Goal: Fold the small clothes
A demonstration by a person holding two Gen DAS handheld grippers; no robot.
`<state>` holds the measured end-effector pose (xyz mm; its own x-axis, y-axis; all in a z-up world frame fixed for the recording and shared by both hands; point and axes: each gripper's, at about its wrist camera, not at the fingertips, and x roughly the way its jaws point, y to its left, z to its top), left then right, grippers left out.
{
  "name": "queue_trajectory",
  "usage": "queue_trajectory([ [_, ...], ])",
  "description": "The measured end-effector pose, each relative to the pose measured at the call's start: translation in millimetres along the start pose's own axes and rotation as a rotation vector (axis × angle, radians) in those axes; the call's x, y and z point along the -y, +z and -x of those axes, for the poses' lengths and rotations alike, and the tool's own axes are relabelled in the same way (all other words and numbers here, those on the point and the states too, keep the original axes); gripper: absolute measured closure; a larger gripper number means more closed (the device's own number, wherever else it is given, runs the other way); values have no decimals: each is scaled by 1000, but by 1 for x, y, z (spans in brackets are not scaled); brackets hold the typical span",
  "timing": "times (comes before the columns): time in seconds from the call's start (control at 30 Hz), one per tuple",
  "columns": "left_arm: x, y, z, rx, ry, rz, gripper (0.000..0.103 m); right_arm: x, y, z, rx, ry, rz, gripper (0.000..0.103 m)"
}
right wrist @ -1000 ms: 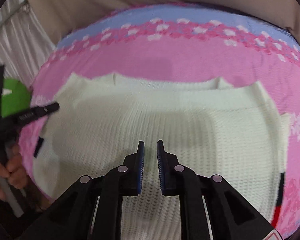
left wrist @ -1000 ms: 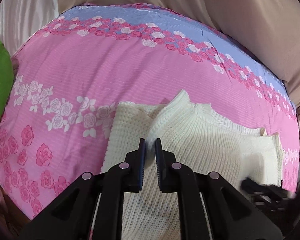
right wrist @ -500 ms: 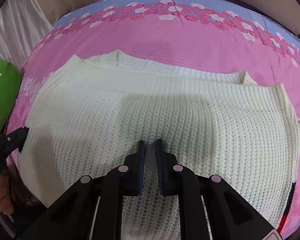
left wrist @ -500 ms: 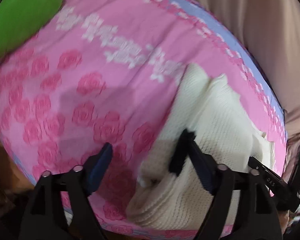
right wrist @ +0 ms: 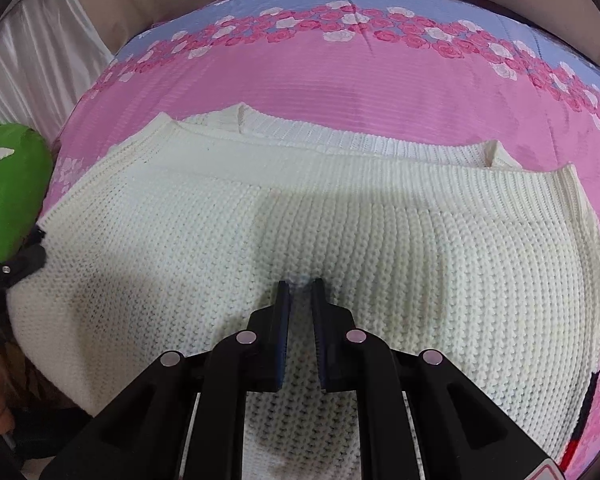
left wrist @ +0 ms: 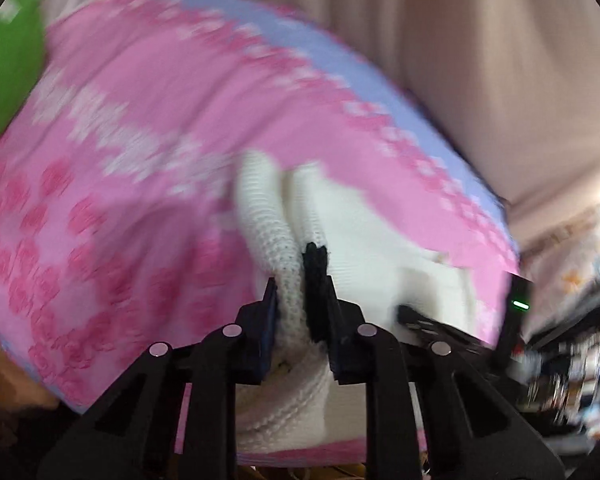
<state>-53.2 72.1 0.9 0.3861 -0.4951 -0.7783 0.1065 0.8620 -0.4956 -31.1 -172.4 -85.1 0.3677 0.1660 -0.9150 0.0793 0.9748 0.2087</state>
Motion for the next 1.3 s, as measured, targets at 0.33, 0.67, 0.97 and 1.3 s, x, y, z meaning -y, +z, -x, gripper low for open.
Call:
queue_trajectory([
  [0.33,204,-53,-89,-228,-164,-545,82,116,-38,85,102,155,-392,85],
  [0.67,174,-60,-47,-62,-76,-655,18,155,-87,127,178,57,-507,43],
  [0.97,149,-115,-48,-296,-190,-756,17,98,-19,68,66,27,-327,20],
  [1.3,147,-125,-39,-218,-182,-759,17,84,-14,101,127,237,-337,84],
])
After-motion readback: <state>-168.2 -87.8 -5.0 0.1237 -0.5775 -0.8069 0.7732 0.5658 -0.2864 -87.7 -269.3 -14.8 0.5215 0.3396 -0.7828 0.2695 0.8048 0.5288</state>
